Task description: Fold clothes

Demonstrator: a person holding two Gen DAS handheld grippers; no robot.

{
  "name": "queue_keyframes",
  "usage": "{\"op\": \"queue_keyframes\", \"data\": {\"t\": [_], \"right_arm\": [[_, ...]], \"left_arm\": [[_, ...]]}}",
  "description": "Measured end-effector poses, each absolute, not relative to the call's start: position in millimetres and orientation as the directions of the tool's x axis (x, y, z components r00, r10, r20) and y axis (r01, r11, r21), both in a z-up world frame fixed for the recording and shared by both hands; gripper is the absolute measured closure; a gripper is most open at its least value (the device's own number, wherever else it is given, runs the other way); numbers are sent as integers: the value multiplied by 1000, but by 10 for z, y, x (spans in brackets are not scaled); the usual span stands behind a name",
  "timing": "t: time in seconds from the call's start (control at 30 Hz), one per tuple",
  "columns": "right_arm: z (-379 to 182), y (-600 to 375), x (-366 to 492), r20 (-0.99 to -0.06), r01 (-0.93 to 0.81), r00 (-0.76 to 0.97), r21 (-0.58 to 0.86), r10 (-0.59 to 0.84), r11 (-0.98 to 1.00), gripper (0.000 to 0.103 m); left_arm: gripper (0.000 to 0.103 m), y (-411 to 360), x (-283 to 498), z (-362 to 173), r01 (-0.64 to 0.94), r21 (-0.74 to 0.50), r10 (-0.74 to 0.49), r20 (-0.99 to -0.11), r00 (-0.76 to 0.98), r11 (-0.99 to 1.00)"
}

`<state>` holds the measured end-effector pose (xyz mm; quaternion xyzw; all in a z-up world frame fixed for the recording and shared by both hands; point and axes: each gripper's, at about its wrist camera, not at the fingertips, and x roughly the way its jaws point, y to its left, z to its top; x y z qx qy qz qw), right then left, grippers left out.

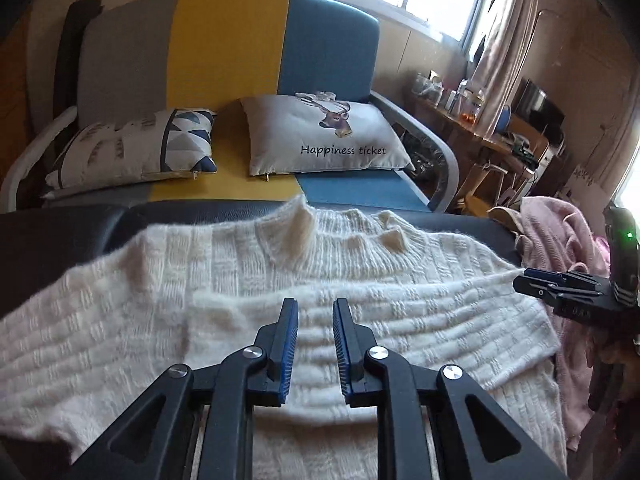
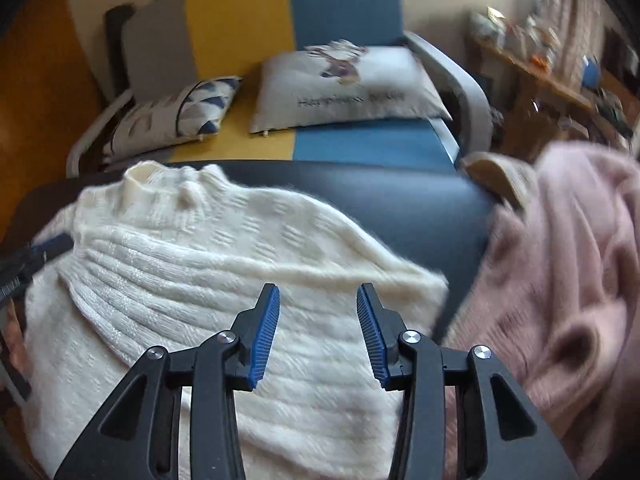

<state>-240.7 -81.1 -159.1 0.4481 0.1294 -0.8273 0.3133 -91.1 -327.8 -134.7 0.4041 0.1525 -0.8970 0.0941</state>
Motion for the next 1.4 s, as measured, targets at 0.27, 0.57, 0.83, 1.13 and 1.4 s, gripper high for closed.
{"op": "queue_keyframes", "data": {"t": [0.27, 0.57, 0.83, 1.13, 1.4], "right_arm": [[-1793, -1018, -2495, -823, 636, -365, 122, -436, -762, 57], [-1934, -1317, -2324, -841, 690, -316, 113, -439, -714, 55], [-1579, -569, -1882, -792, 621, -308, 252, -527, -742, 55], [-1642, -238, -1743, -785, 522, -316, 326, -533, -788, 55], [-1817, -424, -1721, -843, 552, -336, 184, -419, -813, 55]], "left_arm": [[85, -3341, -949, -1451, 311, -165, -70, -779, -623, -936], [83, -3250, -985, -1529, 300, -122, -79, -812, -578, -946], [83, -3220, -572, -1647, 294, -40, -134, -825, -549, -955], [82, -3162, -282, -1380, 324, -138, -106, -766, -634, -936], [81, -3341, -276, -1662, 384, -127, -113, -832, -543, -915]]}}
